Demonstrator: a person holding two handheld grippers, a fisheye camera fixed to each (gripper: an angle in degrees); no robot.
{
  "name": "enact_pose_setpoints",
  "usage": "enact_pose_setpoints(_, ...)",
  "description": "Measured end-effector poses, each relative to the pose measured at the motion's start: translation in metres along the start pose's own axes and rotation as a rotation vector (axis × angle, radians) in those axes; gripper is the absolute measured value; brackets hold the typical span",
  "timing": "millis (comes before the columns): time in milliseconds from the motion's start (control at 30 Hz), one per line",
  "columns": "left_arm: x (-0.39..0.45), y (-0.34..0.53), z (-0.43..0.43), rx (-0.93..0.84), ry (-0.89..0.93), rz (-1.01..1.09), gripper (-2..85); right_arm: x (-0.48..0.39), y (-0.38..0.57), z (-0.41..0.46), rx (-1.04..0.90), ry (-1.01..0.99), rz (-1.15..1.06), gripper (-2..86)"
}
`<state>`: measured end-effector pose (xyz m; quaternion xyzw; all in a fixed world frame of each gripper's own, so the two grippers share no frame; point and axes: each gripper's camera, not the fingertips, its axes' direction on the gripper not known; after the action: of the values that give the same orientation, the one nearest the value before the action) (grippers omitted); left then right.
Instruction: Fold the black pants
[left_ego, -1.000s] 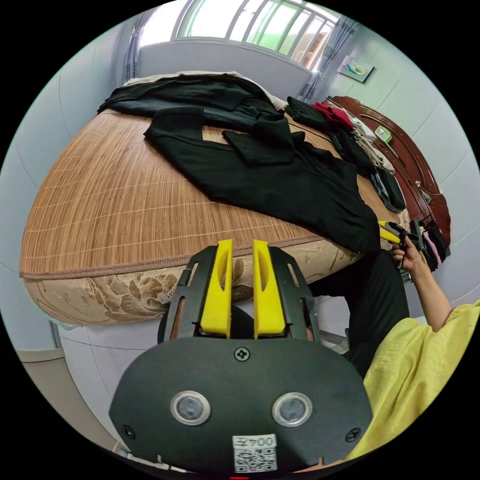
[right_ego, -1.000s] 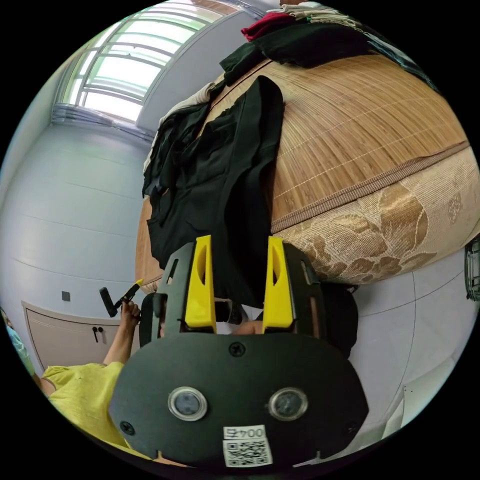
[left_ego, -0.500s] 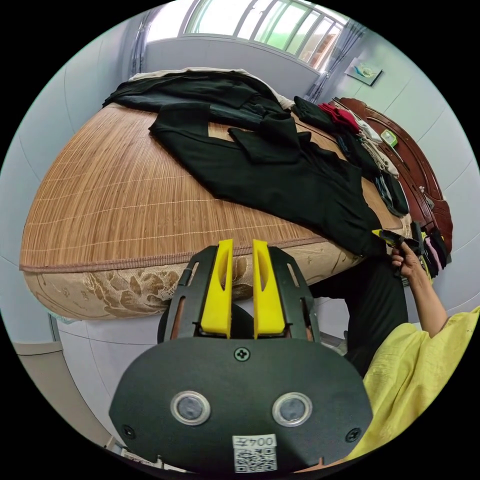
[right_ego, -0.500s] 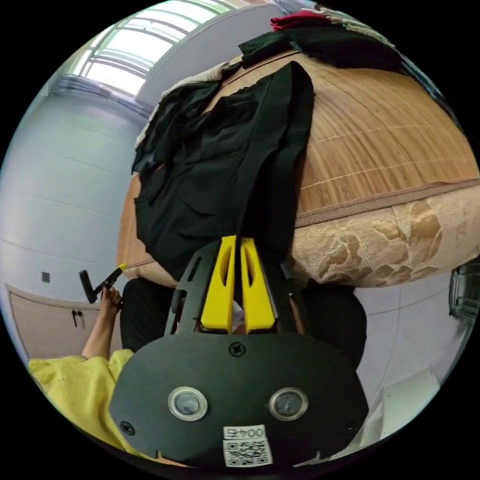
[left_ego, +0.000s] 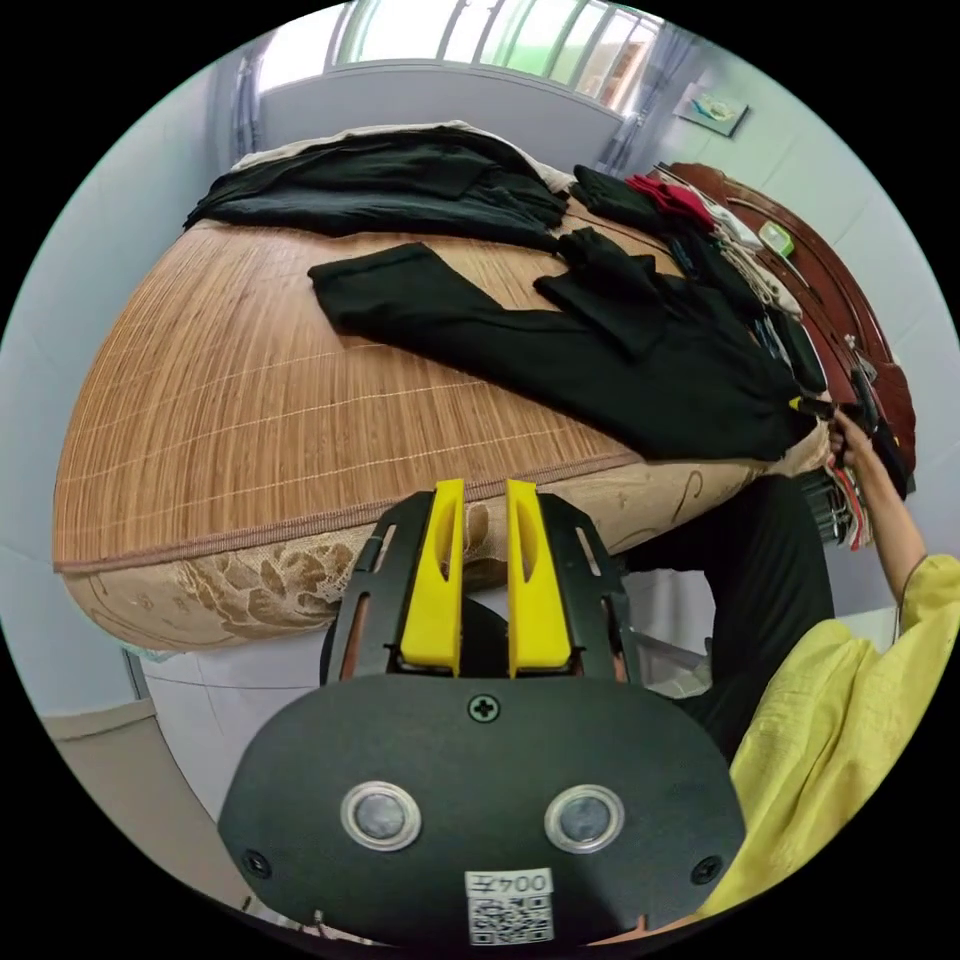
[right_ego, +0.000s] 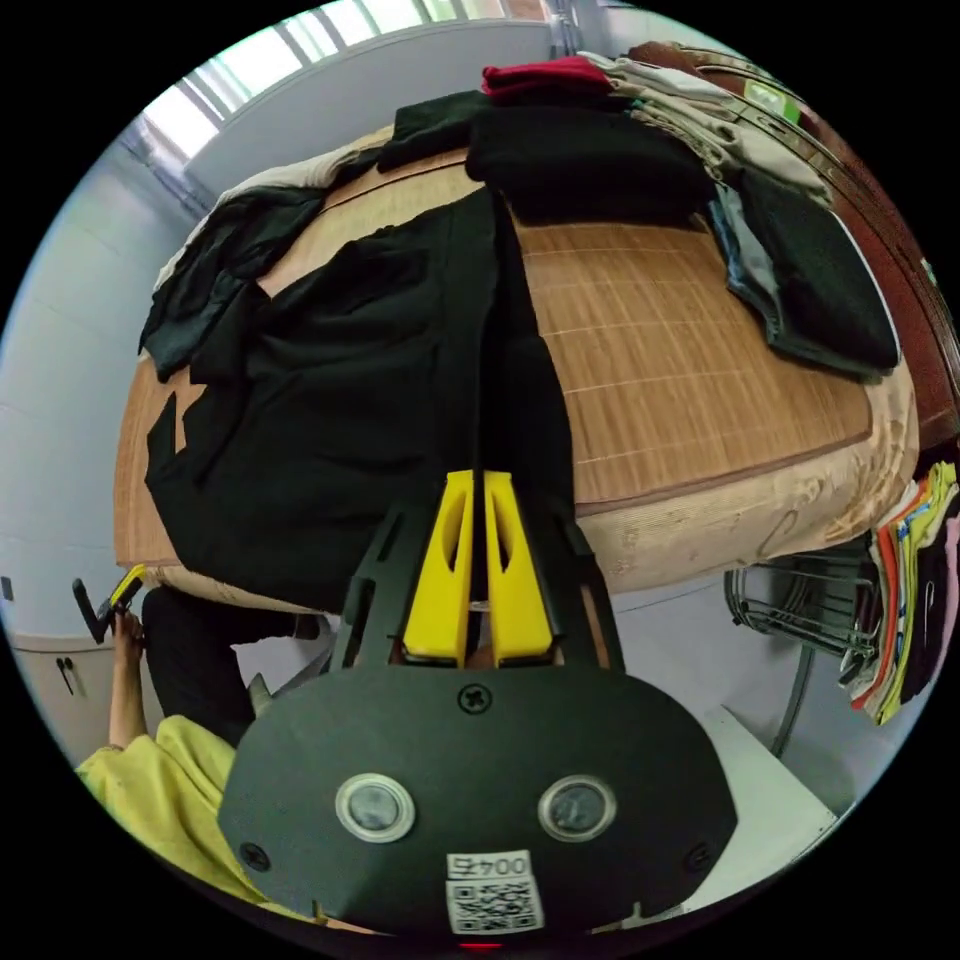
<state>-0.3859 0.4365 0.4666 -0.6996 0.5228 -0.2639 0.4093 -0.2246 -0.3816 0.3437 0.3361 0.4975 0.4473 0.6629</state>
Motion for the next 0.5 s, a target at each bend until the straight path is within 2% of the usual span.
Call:
enact_pose_setpoints(67,0.008,-0.011,-0.003,-0.025,0.012,0.068,9.4,-0.016,0.004,-0.022,0.063,-0.006,-0.025,4.2)
enact_pose_setpoints(133,0.014,-0.022,-0.009,-0.026,0.011,0.136,10.6,-0.045,0.013,-0.029,0.060,-0.121,-0.117,5.4)
enact_pose_setpoints(200,0.018,-0.041,-0.016,-0.036,-0.101,0.227,12.3,-0.085,0.026,-0.017,0.023,-0.253,-0.198,6.7)
enact_pose_setpoints(367,0.013,-0.093,-0.016,-0.150,-0.353,0.419,16.4,-0.127,0.040,0.029,-0.083,-0.189,-0.148,5.8)
enact_pose_setpoints(500,0.008,-0.129,-0.018,-0.205,-0.513,0.651,18.3,-0.133,0.042,0.018,-0.023,-0.125,-0.095,0.3)
